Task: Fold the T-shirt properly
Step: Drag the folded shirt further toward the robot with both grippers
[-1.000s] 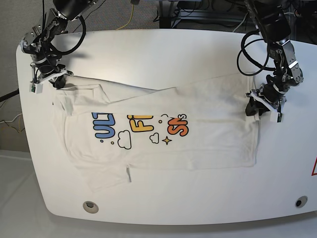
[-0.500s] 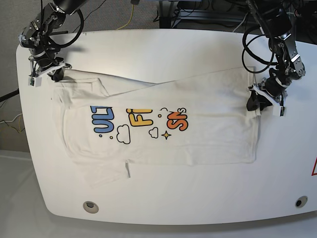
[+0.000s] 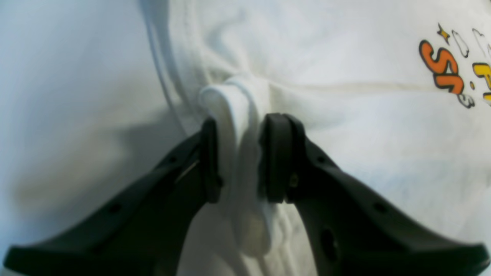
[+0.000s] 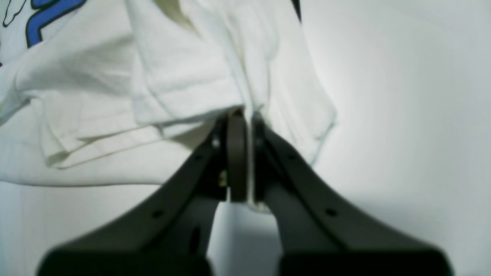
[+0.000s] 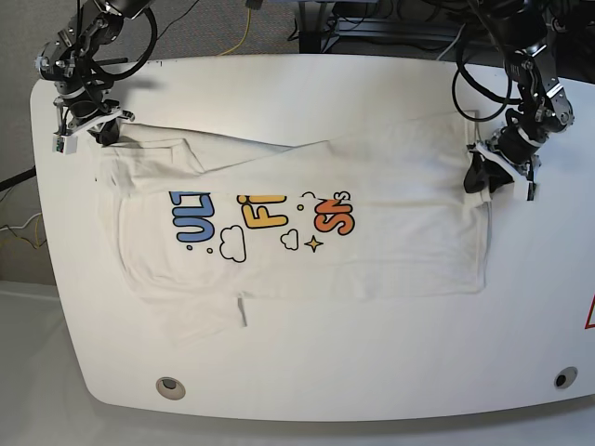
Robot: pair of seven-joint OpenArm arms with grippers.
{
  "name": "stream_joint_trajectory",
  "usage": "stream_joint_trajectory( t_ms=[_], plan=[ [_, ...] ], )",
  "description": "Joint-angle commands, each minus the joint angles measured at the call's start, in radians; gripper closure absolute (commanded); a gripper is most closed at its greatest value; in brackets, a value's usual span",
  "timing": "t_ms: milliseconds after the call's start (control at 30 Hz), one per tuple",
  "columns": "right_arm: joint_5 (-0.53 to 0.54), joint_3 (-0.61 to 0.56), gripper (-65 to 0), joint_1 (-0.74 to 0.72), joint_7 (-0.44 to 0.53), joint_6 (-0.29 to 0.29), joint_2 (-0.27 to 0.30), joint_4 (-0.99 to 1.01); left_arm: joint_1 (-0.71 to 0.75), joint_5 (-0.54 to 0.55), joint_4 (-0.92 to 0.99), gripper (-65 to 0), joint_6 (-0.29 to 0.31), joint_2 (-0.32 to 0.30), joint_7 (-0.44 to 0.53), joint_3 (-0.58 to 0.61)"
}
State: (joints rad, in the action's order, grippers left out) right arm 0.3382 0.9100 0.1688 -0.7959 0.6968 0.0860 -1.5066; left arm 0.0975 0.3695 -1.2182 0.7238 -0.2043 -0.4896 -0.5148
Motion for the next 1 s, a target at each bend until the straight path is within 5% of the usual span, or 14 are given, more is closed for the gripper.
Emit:
stream_joint_trajectory(
  t_ms=[0,967],
  plan=[
    [-0.011,0.004,-1.1,0.015,-0.013,0.001,0.01,-0.015,0.075,-0.109,-0.065,-16.2,-0.028,0.015,-0.134,-0.029],
    [-0.014,0.011,-1.1,0.127,-0.015,0.001,0.007,-0.119,0.227,-0.112,-0.148,-16.2,-0.026,0.044,-0.188,-0.054]
  ],
)
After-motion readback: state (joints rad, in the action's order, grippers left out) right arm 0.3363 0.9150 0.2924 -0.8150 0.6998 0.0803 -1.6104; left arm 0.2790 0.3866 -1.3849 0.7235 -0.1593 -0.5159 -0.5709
